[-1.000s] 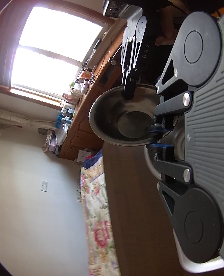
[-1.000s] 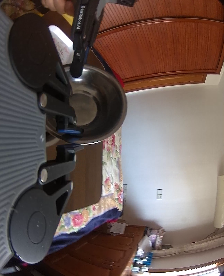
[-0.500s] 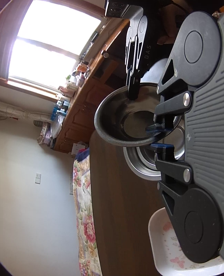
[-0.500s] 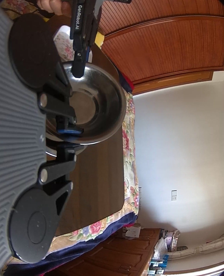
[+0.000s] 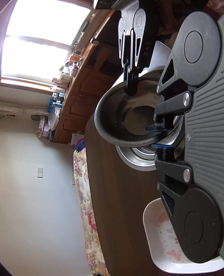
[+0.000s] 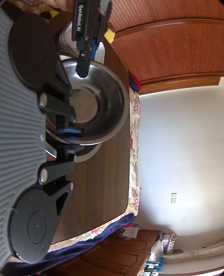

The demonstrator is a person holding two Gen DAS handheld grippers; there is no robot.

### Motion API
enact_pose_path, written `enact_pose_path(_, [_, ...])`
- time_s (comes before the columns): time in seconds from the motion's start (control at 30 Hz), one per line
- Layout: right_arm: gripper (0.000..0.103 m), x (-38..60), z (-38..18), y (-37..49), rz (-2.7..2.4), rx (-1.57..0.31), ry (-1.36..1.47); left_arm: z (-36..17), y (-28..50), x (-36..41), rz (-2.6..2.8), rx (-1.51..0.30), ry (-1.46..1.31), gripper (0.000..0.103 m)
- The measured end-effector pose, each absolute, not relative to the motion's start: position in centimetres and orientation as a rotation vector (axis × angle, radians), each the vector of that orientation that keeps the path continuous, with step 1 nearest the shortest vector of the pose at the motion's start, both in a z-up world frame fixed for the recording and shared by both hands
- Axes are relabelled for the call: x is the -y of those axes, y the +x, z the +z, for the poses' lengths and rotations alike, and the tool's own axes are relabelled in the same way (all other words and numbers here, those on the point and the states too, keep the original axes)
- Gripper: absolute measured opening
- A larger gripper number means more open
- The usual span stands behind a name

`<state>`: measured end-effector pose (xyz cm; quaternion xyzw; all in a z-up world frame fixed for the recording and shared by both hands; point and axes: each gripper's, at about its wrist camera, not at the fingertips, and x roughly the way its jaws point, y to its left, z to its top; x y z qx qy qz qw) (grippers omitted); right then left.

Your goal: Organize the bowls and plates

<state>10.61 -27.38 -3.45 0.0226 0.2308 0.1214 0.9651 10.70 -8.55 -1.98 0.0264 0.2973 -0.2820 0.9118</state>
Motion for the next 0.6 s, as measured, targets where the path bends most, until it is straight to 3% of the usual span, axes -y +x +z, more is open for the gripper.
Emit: enact_pose_path(0.6, [0.017, 26.0, -5.1, 10.0, 0.191, -0.386, 0.006, -4.0, 10.1, 8.7, -0.510, -0.542, 0.071, 0.018])
